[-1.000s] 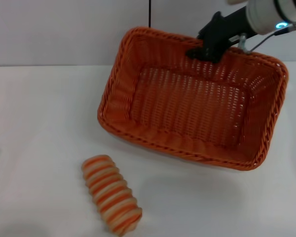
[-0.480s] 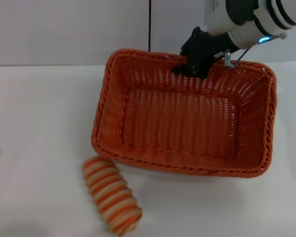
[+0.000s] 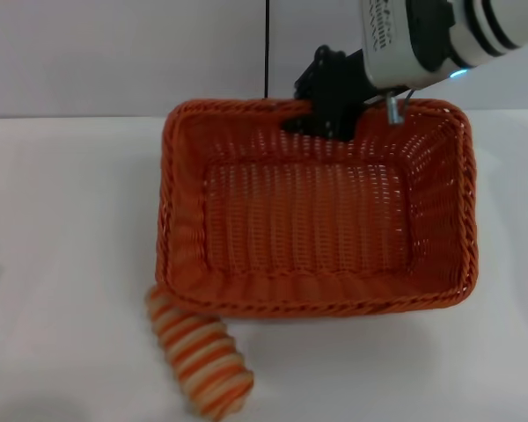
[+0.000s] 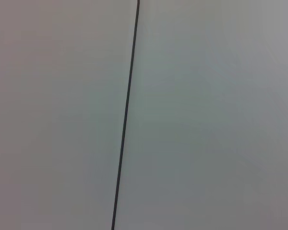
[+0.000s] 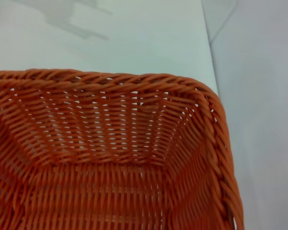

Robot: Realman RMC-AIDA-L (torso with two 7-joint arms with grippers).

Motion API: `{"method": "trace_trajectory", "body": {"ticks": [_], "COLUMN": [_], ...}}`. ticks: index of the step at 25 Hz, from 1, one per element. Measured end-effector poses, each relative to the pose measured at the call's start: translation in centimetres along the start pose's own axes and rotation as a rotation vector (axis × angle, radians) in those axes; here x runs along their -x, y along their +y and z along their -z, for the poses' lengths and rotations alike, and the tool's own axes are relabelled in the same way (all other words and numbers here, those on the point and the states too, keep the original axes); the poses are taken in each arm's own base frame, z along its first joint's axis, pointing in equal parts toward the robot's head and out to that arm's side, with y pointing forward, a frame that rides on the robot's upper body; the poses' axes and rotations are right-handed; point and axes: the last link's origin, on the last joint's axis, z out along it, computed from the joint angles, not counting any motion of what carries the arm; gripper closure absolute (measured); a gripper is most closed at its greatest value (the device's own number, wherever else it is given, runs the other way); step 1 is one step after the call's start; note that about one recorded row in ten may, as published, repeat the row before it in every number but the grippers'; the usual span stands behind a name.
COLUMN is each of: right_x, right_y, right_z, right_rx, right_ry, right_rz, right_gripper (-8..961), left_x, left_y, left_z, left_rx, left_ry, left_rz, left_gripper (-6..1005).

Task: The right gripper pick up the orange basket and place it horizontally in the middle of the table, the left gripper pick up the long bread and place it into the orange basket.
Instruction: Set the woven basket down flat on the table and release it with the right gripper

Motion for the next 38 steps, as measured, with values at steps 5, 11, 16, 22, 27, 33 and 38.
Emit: {"method": "trace_trajectory", "body": {"ticks": [5,11,16,22,27,33,38], "right_x": [0.2,-0.3,-0.4,-0.7,-0.8,-0.5,0.0], "right_y": [0.6,1.1,0.9,0.9,0.8,0.9,1.0], "right_z": [-0.6,-1.0,-0.7,-0.8,-0.6,-0.6,-0.8], "right_rx": [0.015,0.013,-0.017,-0.038,-0.058,-0.065,-0.074], "right_ry": [-0.018,-0.014,-0.029,-0.025,-0.036,-0.057,-0.080], "right_rz": [0.051,0.053,0.039,0.029,0.019,0.016,0.017], "right_gripper": [768,759,751,742,698,487,401], "left_x": [-0.1,0.0,0.0,0.0,0.0,0.1,0.0], "left_y": [0.0,0.1,0.2,0.3,0.4,0.5,0.4], "left_z": [0.0,0.0,-0.1,-0.2,-0.2,-0.1,0.0], "left_rx": [0.001,0.000,0.002,0.004,0.009,0.011,0.010], "left_ry": [0.004,0.005,0.008,0.010,0.008,0.007,0.005], "left_rz": [0.000,0.005,0.008,0.012,0.014,0.016,0.014], "left_gripper": [188,188,188,188,188,188,188]}}
